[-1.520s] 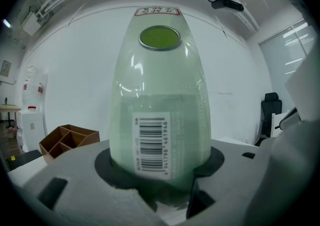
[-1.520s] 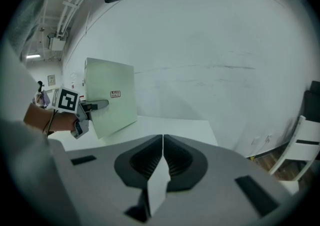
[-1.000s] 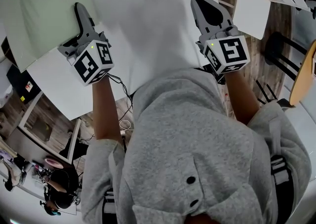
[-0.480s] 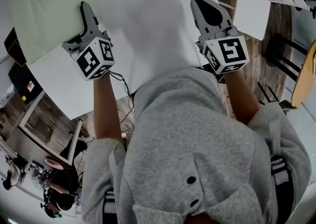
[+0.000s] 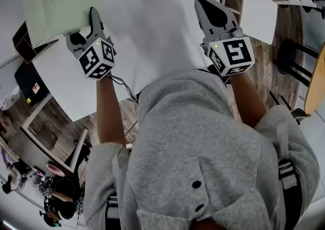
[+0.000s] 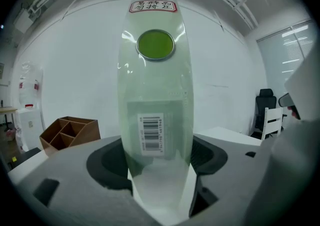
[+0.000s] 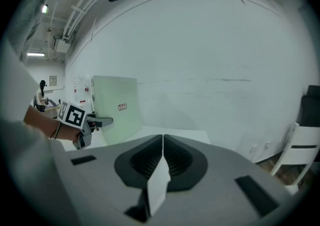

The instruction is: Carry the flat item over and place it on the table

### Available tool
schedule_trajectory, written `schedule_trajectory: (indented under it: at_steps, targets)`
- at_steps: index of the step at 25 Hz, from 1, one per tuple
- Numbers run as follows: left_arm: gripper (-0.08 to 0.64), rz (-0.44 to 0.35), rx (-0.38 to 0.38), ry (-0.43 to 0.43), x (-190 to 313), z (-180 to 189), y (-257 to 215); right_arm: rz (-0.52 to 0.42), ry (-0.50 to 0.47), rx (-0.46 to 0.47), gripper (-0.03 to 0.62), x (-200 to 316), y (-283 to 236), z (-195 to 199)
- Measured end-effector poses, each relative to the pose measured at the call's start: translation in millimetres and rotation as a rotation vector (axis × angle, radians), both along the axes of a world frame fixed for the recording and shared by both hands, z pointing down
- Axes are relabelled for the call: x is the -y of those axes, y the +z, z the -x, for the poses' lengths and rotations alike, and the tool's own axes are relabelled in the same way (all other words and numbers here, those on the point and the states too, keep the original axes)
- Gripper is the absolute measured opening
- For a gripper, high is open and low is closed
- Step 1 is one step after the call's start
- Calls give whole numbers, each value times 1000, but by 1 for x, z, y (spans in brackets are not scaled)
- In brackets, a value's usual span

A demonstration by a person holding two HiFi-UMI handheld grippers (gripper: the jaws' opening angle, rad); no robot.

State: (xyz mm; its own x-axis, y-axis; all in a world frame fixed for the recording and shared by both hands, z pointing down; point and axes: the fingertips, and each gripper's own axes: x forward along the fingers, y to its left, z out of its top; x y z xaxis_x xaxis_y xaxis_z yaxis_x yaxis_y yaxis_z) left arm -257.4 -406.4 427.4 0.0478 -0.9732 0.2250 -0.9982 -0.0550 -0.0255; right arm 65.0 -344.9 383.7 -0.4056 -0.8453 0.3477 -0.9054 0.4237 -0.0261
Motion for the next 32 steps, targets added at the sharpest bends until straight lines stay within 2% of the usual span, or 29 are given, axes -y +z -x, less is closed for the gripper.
schedule_trajectory:
  at_steps: [4, 9, 15, 21, 24, 28, 32]
  targets:
    - [322, 36, -26, -39, -16, 8, 7, -34, -1, 4, 28, -8, -8, -7]
    - [321, 51, -1, -76, -34, 15, 2, -63, -19, 10, 28, -15, -16, -15]
    - [321, 54, -42, -75, -51, 5, -8, -68, -35, 27, 28, -32, -21, -25]
    - [321, 52, -22, -55, -79, -9, -20, -65, -44, 82, 28, -42, -24, -31]
    - [321, 49, -27, -22, -94, -18, -24, -56, -40, 128, 28, -46, -26, -33]
    - [321, 63, -53, 85, -115, -39, -25, -47, -49, 170, 28, -56, -28, -29]
    - [321, 39, -80, 167, -132, -57, -36, -37, -61, 183, 29, -64, -28, -24]
